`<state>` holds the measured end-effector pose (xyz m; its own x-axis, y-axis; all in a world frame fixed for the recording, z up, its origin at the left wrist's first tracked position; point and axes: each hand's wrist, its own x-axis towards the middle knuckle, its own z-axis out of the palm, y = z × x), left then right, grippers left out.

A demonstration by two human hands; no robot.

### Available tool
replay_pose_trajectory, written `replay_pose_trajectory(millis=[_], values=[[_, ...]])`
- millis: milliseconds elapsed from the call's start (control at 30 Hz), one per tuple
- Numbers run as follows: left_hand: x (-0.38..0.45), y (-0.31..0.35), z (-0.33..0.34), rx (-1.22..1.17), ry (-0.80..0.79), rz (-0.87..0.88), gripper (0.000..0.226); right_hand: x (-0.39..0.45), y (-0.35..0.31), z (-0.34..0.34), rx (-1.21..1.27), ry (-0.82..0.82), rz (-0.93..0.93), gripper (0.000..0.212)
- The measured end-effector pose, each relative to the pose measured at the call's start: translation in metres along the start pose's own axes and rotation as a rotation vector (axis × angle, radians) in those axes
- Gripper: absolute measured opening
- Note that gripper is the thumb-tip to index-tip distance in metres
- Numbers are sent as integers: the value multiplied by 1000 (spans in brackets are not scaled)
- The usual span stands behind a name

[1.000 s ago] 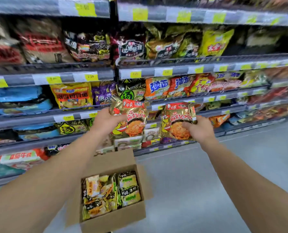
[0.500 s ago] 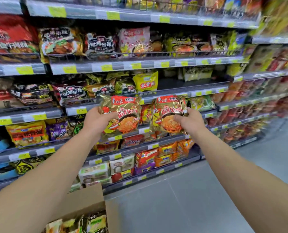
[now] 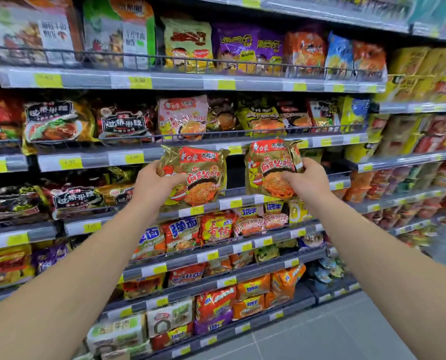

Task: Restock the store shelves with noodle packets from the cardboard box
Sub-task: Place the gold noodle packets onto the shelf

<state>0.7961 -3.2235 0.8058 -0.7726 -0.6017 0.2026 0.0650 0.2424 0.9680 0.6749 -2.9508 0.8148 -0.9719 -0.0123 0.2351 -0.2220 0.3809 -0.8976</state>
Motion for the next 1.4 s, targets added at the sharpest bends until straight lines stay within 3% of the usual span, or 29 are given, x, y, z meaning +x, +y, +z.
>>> replay_pose_trajectory(millis=[133,167,233,333,400,500,633,700,800,967,1067,1267,1400], values=[[58,2,21,-29,13,56,48,63,-12,8,18,31,-58,40],[72,5,25,-35,14,61,55,76,-18,11,21,31,-74,31],[105,8,31,-33,3,85,83,106,-26,19,56,54,-81,39],[146,13,40,-78,-52,112,107,139,-42,26,198,70,-65,19],[157,22,49,-123,-80,119,97,162,-48,33,298,59,-66,33],[172,22,56,-143,-140,94,68,196,-48,50,321,22,-137,13],[189,22,56,-223,-170,77,47,225,-44,73,384,0,-204,28],[194,23,59,-299,-126,73,39,234,-43,81,412,-20,-261,16],[200,26,68,-343,-50,102,33,248,-41,91,306,-28,-402,14],[206,33,81,-312,84,116,20,276,-33,112,35,-161,-624,36],[208,35,88,-275,151,119,22,293,-28,118,-95,-223,-588,36],[212,37,103,-293,250,119,39,328,-42,126,-311,-65,-594,36],[209,37,111,-272,271,116,41,341,-51,135,-215,-199,-415,49]])
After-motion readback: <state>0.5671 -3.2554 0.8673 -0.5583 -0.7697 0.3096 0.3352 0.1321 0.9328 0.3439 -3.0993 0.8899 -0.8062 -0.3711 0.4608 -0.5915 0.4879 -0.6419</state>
